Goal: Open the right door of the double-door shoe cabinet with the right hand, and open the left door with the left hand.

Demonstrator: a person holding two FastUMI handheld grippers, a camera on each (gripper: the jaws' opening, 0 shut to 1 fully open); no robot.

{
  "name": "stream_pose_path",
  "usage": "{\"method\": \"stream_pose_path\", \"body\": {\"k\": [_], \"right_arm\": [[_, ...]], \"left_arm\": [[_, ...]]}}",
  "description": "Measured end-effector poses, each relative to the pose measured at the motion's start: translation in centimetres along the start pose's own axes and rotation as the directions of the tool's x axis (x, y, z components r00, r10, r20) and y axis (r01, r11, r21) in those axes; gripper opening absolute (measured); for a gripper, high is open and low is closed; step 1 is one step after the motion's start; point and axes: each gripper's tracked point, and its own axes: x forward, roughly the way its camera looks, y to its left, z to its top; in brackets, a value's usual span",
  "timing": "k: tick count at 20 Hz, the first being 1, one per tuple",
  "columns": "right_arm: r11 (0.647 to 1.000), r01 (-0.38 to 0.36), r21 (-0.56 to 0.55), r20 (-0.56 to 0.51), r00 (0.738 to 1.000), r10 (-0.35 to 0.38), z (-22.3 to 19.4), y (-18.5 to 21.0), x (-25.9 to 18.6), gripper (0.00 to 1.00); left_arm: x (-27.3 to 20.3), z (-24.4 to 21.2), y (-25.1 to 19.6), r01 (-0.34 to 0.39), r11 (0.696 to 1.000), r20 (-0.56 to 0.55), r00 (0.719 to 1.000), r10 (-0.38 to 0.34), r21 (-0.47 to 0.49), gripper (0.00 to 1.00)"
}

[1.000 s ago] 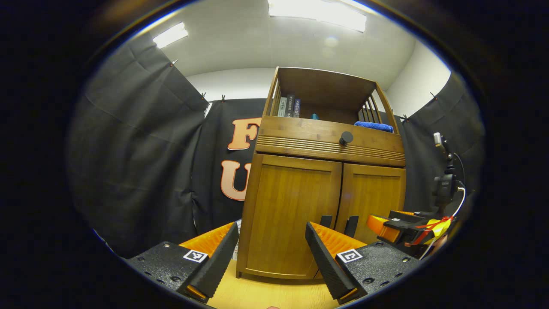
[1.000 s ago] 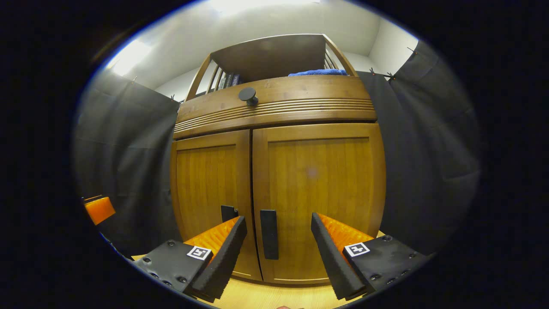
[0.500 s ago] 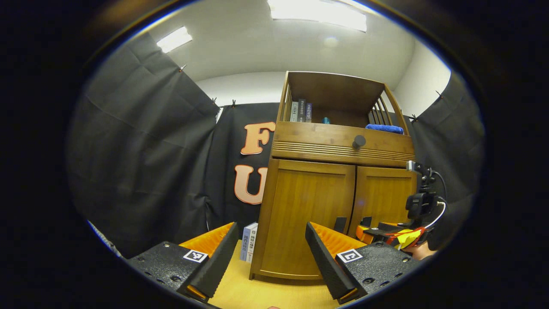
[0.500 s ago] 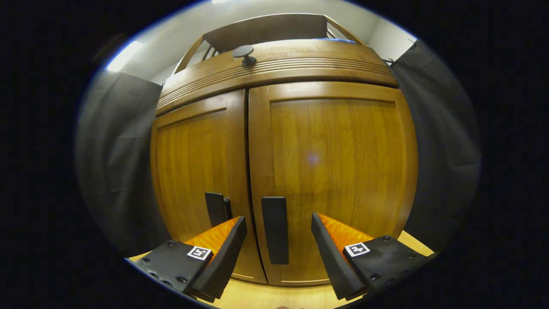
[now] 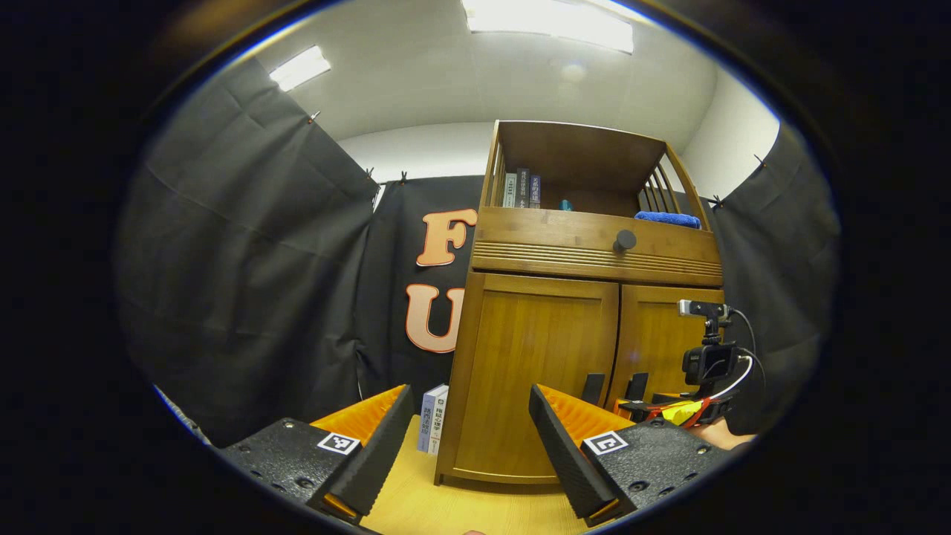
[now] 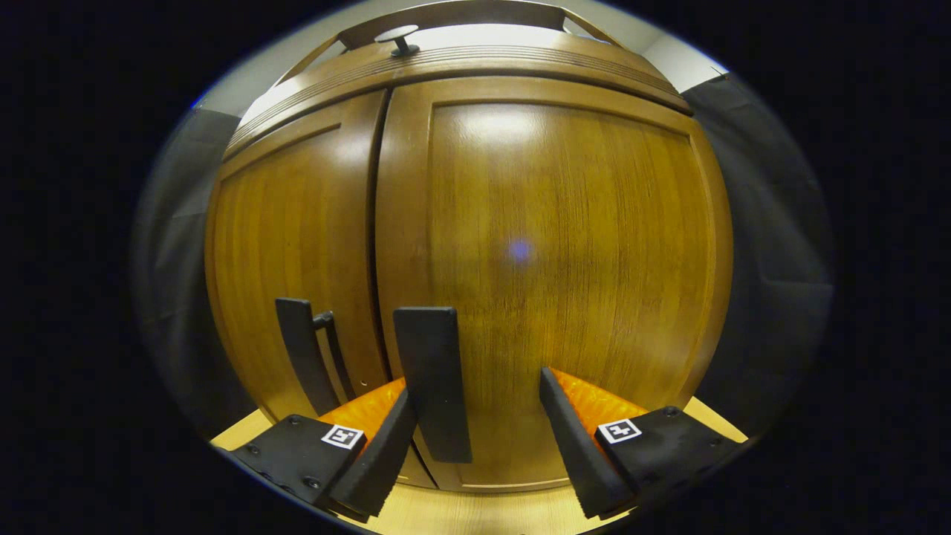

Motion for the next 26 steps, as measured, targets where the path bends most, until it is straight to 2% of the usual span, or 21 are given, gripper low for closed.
{"method": "stream_pose_path", "body": {"k": [2,3,4,5,8,10,13,15,16,17,18,20,21,22,26], "right_arm": [[1.0,-0.003,-0.024,0.01,1.0,0.003,-0.3,0.0,0.3,0.99],[0.999,-0.004,-0.032,0.015,1.0,0.005,-0.4,0.1,0.3,0.94],[0.999,-0.007,-0.034,0.015,1.0,0.008,-0.4,0.1,0.3,1.0],[1.0,-0.009,-0.029,0.014,1.0,0.009,-0.3,0.1,0.4,0.94],[0.999,-0.034,-0.031,-0.005,0.999,0.034,-0.6,0.8,0.2,0.91],[0.997,-0.072,-0.039,-0.012,0.997,0.071,-0.6,2.2,0.3,0.69],[0.994,-0.088,-0.058,-0.03,0.996,0.086,-0.9,2.4,0.5,0.36],[0.994,-0.106,-0.023,-0.039,0.994,0.105,-0.9,2.7,0.2,0.37],[0.994,-0.108,-0.02,-0.042,0.993,0.107,-0.9,2.6,0.0,0.32],[0.994,-0.108,-0.023,-0.048,0.993,0.107,-0.9,2.6,0.0,0.37],[0.994,-0.109,-0.026,-0.048,0.993,0.108,-0.9,2.6,-0.2,0.32],[0.993,-0.118,-0.018,-0.051,0.992,0.117,-0.8,2.5,-1.0,0.32],[0.992,-0.125,-0.012,-0.056,0.991,0.124,-1.0,2.5,-1.5,0.42],[0.992,-0.13,-0.007,-0.06,0.99,0.129,-1.2,2.6,-1.9,0.37],[0.993,-0.12,-0.001,-0.052,0.991,0.12,-1.0,1.6,-4.8,0.37]], "left_arm": [[0.4,-0.1,0.3,-0.005,1.0,0.003,1.0,0.005,0.005,0.91],[0.6,-0.2,0.3,-0.004,1.0,0.002,1.0,0.004,0.005,0.91],[0.4,-0.2,0.4,-0.003,1.0,0.001,1.0,0.003,0.005,0.91],[0.4,-0.2,0.4,-0.003,1.0,0.0,1.0,0.003,0.003,0.91],[0.4,-0.2,0.6,0.002,1.0,-0.001,1.0,-0.002,0.001,0.91],[0.2,0.0,0.7,0.005,1.0,0.004,1.0,-0.005,0.003,0.91],[-0.3,0.5,1.2,-0.001,1.0,0.009,1.0,0.001,0.009,0.91],[-0.5,0.7,1.4,-0.004,1.0,0.008,1.0,0.004,0.008,0.91],[-0.8,0.7,1.6,-0.004,1.0,0.006,1.0,0.004,0.007,0.91],[-0.9,0.8,1.7,-0.005,1.0,0.005,1.0,0.005,0.006,0.91],[-1.1,0.8,1.7,-0.005,1.0,0.004,1.0,0.005,0.005,0.91],[-1.3,0.8,1.7,-0.001,1.0,-0.003,1.0,0.001,0.001,0.91],[-1.4,0.6,1.6,0.004,1.0,-0.008,1.0,-0.004,0.0,0.91],[-1.6,0.6,1.4,0.01,1.0,-0.013,1.0,-0.01,0.0,0.91],[-2.1,0.8,1.1,0.022,1.0,-0.016,1.0,-0.022,0.006,0.91]]}}
